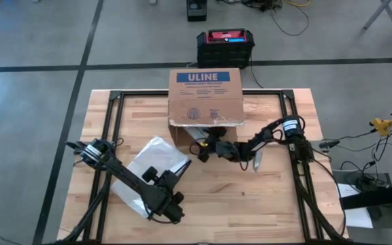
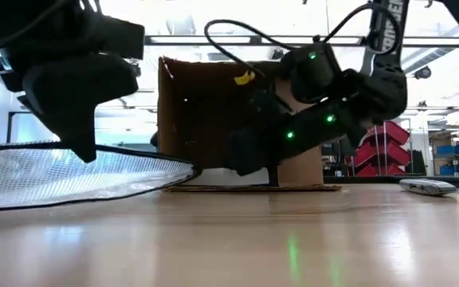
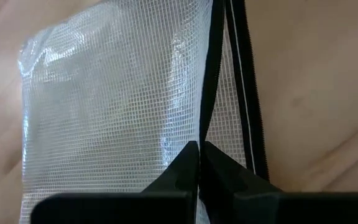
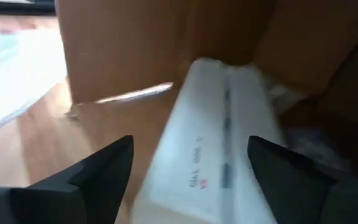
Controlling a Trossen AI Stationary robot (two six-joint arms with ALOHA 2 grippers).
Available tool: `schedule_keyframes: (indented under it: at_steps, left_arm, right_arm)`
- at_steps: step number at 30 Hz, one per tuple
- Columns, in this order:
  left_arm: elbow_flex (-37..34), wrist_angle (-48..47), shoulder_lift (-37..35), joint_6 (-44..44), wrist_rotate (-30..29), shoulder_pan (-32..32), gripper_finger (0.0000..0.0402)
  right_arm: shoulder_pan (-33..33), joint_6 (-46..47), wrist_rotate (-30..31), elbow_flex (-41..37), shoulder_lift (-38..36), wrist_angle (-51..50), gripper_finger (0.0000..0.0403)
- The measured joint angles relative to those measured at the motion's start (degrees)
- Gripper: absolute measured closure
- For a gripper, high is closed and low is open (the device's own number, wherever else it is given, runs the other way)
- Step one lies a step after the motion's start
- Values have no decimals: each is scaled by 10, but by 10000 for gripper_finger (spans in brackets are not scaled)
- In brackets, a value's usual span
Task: Unpack boxes
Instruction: Put the white medicine pill kit into the white zip bag
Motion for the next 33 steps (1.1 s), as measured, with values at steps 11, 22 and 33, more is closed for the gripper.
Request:
schedule_keyframes:
  at_steps: [11,22,33]
  left_arm:
    - [-13,0,0,0,0,1,401]
    - [-15,-5,0,4,-9,1,401]
    - [-15,-5,-1,4,-10,1,401]
  right_arm:
    - [31,63,-22,30,-69,-246,124]
    - [73,45,-28,29,-155,-321,141]
    - [16,22,-105,34,-82,-229,124]
